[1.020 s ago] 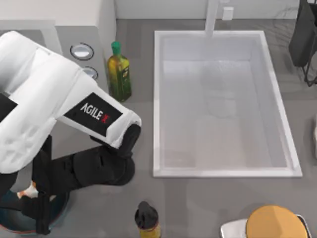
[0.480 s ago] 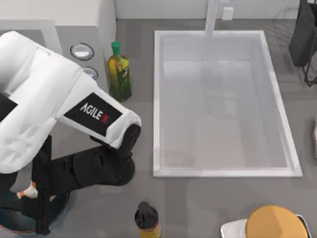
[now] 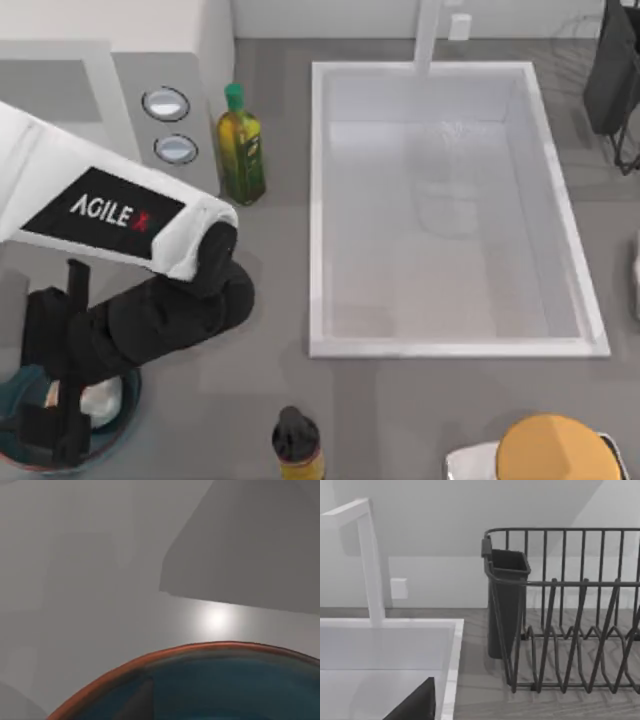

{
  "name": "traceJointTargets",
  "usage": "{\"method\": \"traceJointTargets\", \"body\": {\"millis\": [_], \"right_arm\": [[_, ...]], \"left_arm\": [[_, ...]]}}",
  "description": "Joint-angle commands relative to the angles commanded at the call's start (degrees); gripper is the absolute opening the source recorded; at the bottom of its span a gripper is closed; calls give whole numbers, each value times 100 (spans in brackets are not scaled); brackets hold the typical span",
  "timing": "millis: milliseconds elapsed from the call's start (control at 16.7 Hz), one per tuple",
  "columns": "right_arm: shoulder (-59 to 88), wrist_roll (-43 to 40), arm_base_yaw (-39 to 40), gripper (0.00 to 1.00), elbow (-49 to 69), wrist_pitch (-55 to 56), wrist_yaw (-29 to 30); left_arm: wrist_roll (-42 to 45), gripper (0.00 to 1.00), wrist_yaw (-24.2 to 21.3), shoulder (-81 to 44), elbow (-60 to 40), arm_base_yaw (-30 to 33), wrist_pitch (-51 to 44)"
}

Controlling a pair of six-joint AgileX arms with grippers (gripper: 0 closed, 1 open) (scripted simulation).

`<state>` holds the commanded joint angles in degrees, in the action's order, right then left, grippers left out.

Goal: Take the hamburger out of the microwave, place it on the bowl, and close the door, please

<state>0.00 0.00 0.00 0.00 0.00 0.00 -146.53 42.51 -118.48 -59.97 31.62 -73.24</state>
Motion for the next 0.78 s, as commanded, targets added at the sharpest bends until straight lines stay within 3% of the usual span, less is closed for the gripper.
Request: {"method": "traceJointTargets", "body": {"millis": [300,780], "right_arm": [[0,0,0,100,0,0,0],[0,0,0,100,0,0,0]], "left_arm": [[2957,100,-604,2072,1179,-683,2059],[9306,100,-2170,6800,3606,-1975,5307]]}}
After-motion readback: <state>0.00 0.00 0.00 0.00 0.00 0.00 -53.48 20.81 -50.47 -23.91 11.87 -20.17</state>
